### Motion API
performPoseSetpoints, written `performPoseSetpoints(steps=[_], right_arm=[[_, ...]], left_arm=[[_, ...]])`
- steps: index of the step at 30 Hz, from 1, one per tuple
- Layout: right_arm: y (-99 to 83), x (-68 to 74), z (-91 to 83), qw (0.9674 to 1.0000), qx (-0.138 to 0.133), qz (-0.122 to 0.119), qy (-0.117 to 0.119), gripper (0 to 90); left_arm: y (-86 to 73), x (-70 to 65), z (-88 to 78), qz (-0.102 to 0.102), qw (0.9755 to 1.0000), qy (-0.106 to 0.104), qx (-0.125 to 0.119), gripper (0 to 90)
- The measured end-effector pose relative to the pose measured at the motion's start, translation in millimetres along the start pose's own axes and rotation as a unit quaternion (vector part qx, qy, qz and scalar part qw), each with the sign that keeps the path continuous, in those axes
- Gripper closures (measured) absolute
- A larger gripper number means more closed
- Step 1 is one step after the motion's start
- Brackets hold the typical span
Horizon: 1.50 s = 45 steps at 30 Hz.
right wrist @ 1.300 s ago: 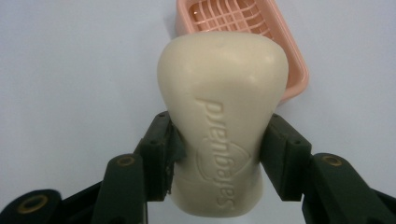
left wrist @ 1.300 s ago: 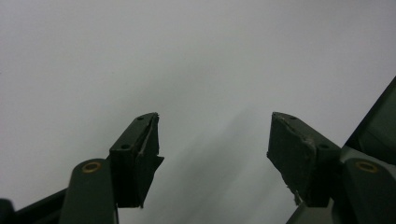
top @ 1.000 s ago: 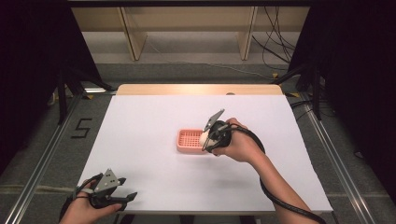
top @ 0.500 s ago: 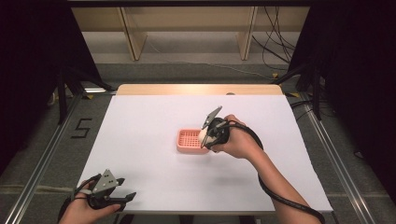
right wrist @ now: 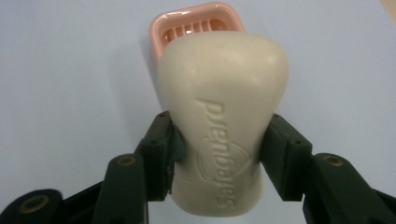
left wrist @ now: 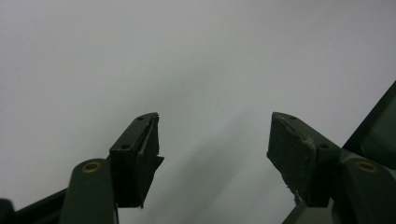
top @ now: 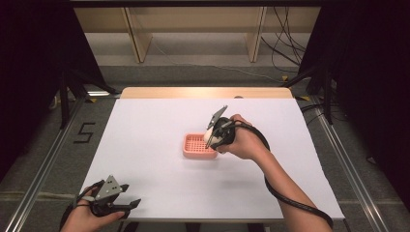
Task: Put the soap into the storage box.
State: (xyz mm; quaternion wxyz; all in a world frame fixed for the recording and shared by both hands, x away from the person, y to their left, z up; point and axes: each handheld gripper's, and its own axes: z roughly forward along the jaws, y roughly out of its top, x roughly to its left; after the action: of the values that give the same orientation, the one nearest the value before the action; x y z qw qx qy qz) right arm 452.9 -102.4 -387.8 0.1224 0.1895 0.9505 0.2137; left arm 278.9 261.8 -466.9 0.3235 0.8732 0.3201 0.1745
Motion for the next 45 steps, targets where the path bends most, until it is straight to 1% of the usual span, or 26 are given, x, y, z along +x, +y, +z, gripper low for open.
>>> performPoseSetpoints(steps=[1,2,4,7,8,9,10,11,14,15,16,19,20,22,24,26,31,33,35,36,37,39,40,41,42,45], right_arm=[[0.7,0.4,0.1,1.0,0.002,0.004,0.0,50.6],[1.5,-0.2,1.5,1.0,0.0,-0.001,0.003,50.6],[3.0,-0.4,2.7,1.0,0.001,-0.004,-0.001,50.6],[5.5,0.3,3.8,1.0,0.0,0.002,0.0,50.6],[6.8,0.1,4.3,1.0,0.0,-0.001,0.0,50.6],[7.6,0.1,5.3,1.0,-0.003,-0.003,0.0,50.6],[9.2,-0.1,5.7,1.0,-0.001,-0.005,0.001,50.6],[10.3,-0.1,6.4,1.0,-0.002,-0.004,0.0,50.6],[13.6,-1.0,8.4,1.0,-0.002,-0.004,0.002,50.6],[14.2,-0.6,8.8,1.0,0.0,0.001,-0.002,50.6],[15.4,-1.5,9.8,1.0,-0.003,-0.006,0.0,50.5],[17.6,-1.9,11.8,1.0,-0.002,-0.005,0.001,50.6],[18.3,-2.7,12.4,0.9999,-0.002,-0.011,0.0,50.5],[19.2,-2.3,13.1,1.0,-0.002,-0.007,0.001,50.5],[20.8,-3.4,13.8,0.9999,-0.003,-0.013,0.001,50.6],[22.3,-3.6,14.1,0.9999,-0.004,-0.013,0.0,50.5],[25.9,-3.7,16.9,0.9998,-0.006,-0.02,0.0,50.5],[27.2,-2.9,18.4,0.9998,-0.005,-0.017,0.0,50.5],[28.7,-3.4,20.9,0.9996,-0.006,-0.027,0.003,50.5],[29.4,-2.8,21.9,0.9997,-0.005,-0.024,0.003,50.5],[30.0,-2.5,22.9,0.9997,-0.003,-0.022,0.003,50.6],[31.4,-2.2,25.3,0.9997,-0.003,-0.025,0.003,50.5],[32.3,-2.4,26.1,0.9996,-0.001,-0.027,0.004,50.5],[32.7,-2.2,27.3,0.9996,-0.001,-0.029,0.006,50.5],[33.1,-2.0,28.2,0.9996,0.0,-0.028,0.004,50.5],[34.0,-1.5,30.9,0.9997,0.0,-0.025,0.006,50.5]], left_arm=[[-0.1,-0.2,0.0,-0.001,1.0,0.0,-0.001,33.5],[-0.1,-0.2,0.0,-0.001,1.0,0.001,0.0,33.5],[0.1,0.0,0.0,0.0,1.0,0.001,-0.002,33.5],[0.2,0.2,0.2,-0.001,1.0,0.001,-0.001,33.5],[0.0,-0.3,0.7,-0.002,1.0,0.007,-0.004,33.5],[0.1,-0.6,2.1,-0.011,0.9998,0.001,-0.015,33.5],[0.1,-0.4,2.3,-0.009,0.9998,0.004,-0.017,33.5],[0.0,-1.0,2.7,-0.014,0.9997,0.006,-0.022,33.5],[-0.1,-0.5,2.1,-0.011,0.9997,0.006,-0.019,33.5],[-0.1,-0.7,2.5,-0.013,0.9997,0.004,-0.021,33.5],[-0.1,-0.3,2.2,-0.011,0.9998,0.004,-0.019,33.5],[-0.1,-0.2,2.4,-0.011,0.9998,0.003,-0.019,33.5],[-0.2,-0.2,2.5,-0.01,0.9998,0.003,-0.019,33.5],[-0.2,-0.1,2.5,-0.009,0.9998,0.002,-0.017,33.5],[-0.1,0.0,2.4,-0.008,0.9998,0.003,-0.018,33.5],[-0.2,-0.7,2.8,-0.013,0.9997,0.003,-0.021,33.5],[-0.1,-0.3,2.4,-0.01,0.9998,0.003,-0.019,33.5],[-0.2,-0.5,2.6,-0.013,0.9997,0.003,-0.021,33.5],[-0.2,0.0,2.4,-0.01,0.9998,0.003,-0.019,33.5],[-0.3,-0.4,2.7,-0.013,0.9997,0.003,-0.021,33.5],[-0.3,0.0,2.4,-0.01,0.9998,0.003,-0.019,33.5],[-0.2,-0.1,2.4,-0.012,0.9997,0.003,-0.022,33.5],[-1.1,-3.1,2.3,-0.035,0.9992,0.0,-0.018,33.5],[-1.2,-3.9,2.8,-0.042,0.9989,-0.001,-0.02,33.5],[-0.3,0.3,2.0,-0.008,0.9998,0.002,-0.018,33.5],[-0.3,-0.3,2.3,-0.012,0.9997,0.003,-0.021,33.5]])
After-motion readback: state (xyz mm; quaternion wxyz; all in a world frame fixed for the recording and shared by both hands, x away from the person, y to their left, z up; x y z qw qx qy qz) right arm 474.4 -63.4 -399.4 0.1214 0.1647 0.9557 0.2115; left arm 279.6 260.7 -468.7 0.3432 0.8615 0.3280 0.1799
